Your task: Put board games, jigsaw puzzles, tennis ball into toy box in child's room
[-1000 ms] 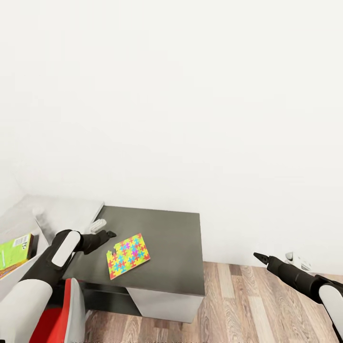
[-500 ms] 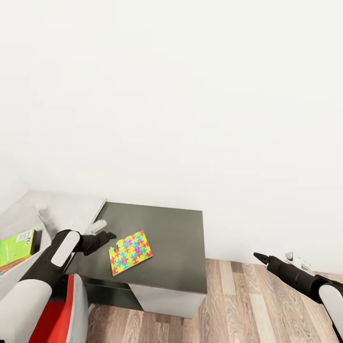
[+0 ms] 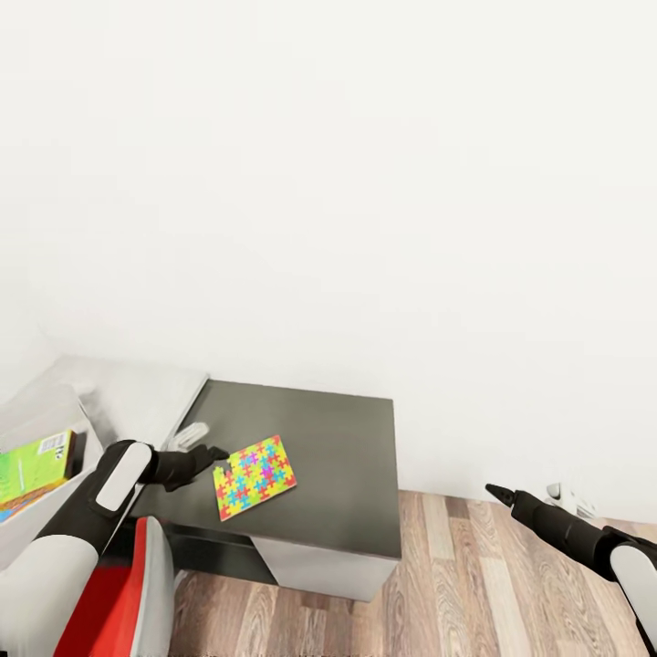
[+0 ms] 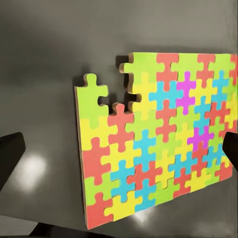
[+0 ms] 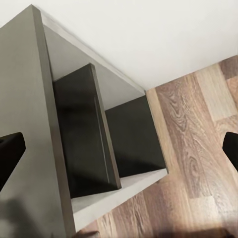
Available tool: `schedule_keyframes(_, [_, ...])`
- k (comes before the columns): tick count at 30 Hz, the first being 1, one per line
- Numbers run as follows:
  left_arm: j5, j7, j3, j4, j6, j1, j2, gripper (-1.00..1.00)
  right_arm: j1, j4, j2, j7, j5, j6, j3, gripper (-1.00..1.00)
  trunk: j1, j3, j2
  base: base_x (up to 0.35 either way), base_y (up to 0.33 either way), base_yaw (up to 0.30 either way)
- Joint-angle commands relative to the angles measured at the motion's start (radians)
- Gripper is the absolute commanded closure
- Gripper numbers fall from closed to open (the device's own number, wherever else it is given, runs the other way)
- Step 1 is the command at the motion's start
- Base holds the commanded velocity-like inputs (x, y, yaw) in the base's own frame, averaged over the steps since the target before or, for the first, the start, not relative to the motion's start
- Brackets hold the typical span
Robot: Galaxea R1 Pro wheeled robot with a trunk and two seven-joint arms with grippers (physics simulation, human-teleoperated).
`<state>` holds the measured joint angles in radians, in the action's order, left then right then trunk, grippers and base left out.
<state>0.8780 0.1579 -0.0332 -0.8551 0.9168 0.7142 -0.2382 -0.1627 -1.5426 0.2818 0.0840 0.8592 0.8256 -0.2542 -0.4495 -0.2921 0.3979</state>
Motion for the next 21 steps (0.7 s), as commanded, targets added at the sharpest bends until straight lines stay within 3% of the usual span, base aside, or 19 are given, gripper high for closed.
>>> schedule_keyframes(1, [0.008, -0.025, -0.004, -0.001, 0.004, 0.001, -0.001, -1.00, -0.002, 0.000, 0.000, 0.009, 0.011, 0.004, 0.000, -1.00, -0.001, -0.004, 0.002, 0.000, 0.000, 0.063])
schedule_keyframes(4, [0.006, -0.095, -0.005, -0.001, 0.007, 0.001, -0.007, -1.00, -0.004, 0.000, 0.000, 0.008, 0.011, 0.004, 0.000, -1.00, -0.001, -0.008, 0.002, 0.000, 0.000, 0.063])
schedule_keyframes(10, [0.005, -0.213, -0.013, -0.001, 0.006, 0.001, -0.045, -1.00, -0.004, 0.000, 0.000, 0.007, 0.011, 0.004, 0.000, -1.00, -0.001, -0.018, 0.002, 0.000, 0.000, 0.063])
schedule_keyframes(21, [0.006, -0.238, -0.012, -0.002, 0.002, 0.001, -0.053, -1.00, -0.004, -0.001, 0.000, 0.006, 0.011, 0.004, -0.002, -1.00, -0.001, -0.036, 0.002, 0.000, 0.000, 0.062])
